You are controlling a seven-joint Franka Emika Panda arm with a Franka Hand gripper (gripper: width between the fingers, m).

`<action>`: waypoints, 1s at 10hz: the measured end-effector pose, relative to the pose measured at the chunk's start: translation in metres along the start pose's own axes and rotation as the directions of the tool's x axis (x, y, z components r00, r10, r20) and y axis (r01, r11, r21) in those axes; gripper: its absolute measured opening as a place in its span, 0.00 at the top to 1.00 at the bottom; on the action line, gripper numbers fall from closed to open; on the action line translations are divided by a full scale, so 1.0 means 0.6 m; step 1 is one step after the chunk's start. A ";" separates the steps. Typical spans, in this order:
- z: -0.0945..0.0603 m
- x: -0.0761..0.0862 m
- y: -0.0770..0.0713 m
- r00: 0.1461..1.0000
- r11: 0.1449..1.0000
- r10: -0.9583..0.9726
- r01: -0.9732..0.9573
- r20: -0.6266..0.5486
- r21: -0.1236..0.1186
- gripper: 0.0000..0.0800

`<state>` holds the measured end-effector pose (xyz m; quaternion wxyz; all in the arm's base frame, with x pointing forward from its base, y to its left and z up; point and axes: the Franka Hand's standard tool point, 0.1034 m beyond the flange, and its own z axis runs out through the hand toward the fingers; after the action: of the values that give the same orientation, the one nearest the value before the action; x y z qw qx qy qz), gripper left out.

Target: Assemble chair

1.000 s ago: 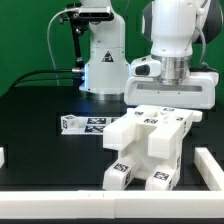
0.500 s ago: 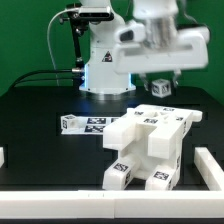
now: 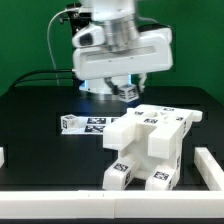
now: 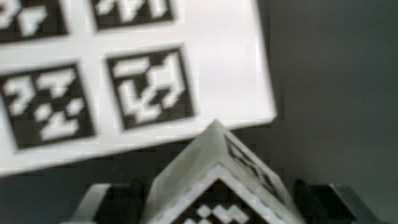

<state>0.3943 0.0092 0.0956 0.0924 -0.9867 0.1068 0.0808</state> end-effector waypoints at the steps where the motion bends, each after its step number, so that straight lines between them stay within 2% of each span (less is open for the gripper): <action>1: -0.007 0.026 -0.002 1.000 1.000 0.000 0.000 -0.013 -0.004 0.50; 4: -0.001 0.021 -0.001 1.000 1.000 -0.001 0.001 -0.006 -0.008 0.50; 5: 0.004 0.023 0.006 1.000 1.000 0.009 -0.009 -0.003 -0.012 0.50; 6: 0.018 0.038 0.030 0.999 0.999 0.038 -0.038 0.004 -0.032 0.50; 7: 0.021 0.056 0.045 0.998 0.997 0.061 -0.061 0.000 -0.041 0.50; 9: 0.026 0.078 0.078 0.991 0.990 0.134 -0.135 -0.011 -0.033 0.50; 10: 0.027 0.077 0.073 0.992 0.991 0.127 -0.127 -0.010 -0.033 0.50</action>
Offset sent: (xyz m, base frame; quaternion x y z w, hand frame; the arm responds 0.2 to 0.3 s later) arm 0.0000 0.0000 0.0000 0.0000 0.0000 0.0000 1.0000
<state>0.4264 -0.0386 0.0644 0.0700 -0.9796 0.1682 0.0846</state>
